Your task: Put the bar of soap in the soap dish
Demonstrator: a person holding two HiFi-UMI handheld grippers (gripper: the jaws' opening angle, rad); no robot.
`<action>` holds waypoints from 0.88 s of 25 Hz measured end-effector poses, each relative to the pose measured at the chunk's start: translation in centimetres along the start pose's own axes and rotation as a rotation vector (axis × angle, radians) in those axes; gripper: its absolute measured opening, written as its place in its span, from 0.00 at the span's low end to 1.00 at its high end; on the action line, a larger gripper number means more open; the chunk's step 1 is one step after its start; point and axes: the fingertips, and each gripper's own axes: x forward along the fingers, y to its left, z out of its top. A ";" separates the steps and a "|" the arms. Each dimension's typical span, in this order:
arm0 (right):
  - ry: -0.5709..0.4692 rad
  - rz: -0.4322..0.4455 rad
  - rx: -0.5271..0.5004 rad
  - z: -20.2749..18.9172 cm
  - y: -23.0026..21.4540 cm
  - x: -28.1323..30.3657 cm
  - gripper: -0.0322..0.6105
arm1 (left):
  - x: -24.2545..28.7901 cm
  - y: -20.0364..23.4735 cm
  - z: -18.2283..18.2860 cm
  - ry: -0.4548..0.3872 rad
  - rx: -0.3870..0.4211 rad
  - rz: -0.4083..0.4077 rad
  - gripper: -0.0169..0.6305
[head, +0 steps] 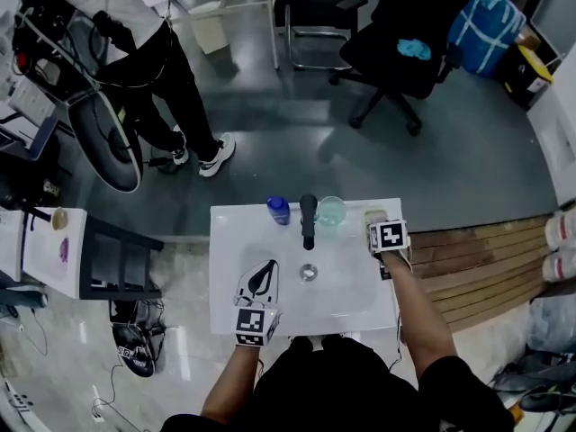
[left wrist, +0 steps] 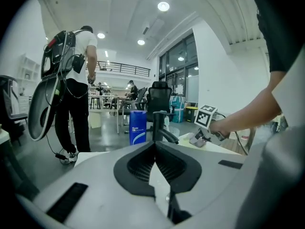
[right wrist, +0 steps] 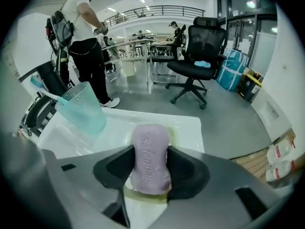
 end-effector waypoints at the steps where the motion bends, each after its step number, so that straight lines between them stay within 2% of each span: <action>1: -0.003 -0.007 -0.005 0.2 0.0 0.1 0.39 | 0.0 0.0 0.0 0.000 0.000 0.003 0.05; 11: -0.061 -0.022 -0.030 1.2 0.1 -0.9 0.42 | -0.2 -0.3 0.1 0.005 0.008 0.011 0.05; 16: -0.209 0.005 -0.015 3.3 1.0 -4.8 0.42 | -0.4 -0.9 0.9 -0.011 0.016 0.004 0.05; 22: -0.397 0.034 -0.043 4.4 2.7 -11.6 0.32 | -0.8 -2.3 2.6 -0.044 0.026 -0.014 0.05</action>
